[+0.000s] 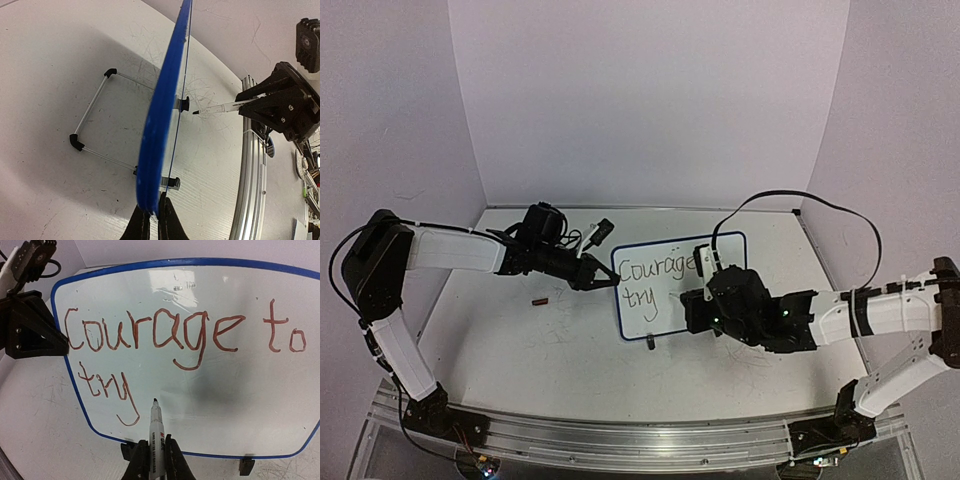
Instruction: Write a sentence on the whiteboard
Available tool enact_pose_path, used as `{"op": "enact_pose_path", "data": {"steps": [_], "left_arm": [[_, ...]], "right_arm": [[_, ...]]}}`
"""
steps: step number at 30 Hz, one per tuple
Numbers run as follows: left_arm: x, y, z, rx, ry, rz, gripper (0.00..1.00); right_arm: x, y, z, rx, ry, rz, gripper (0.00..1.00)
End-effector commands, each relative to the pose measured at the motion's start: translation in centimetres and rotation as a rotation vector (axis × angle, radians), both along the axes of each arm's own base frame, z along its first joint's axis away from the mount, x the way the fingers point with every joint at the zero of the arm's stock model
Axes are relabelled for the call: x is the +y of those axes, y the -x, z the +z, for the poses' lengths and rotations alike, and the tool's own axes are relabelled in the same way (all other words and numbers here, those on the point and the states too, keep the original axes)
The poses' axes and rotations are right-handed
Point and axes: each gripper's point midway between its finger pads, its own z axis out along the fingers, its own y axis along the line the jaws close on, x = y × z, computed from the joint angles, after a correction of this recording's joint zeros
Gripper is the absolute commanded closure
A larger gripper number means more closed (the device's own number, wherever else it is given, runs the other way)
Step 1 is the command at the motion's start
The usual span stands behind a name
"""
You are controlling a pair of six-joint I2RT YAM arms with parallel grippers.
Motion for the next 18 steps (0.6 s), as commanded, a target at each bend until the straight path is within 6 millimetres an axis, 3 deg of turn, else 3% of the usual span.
{"op": "enact_pose_path", "data": {"steps": [1,18], "left_arm": [[0.8,0.9,-1.2,-0.005,-0.062,-0.004,1.0],[0.7,1.0,-1.2,0.002,-0.058,-0.012,1.0]], "right_arm": [[0.1,-1.0,1.2,-0.016,-0.057,-0.049,1.0],[-0.6,-2.0,0.3,-0.012,-0.034,-0.096,1.0]]}}
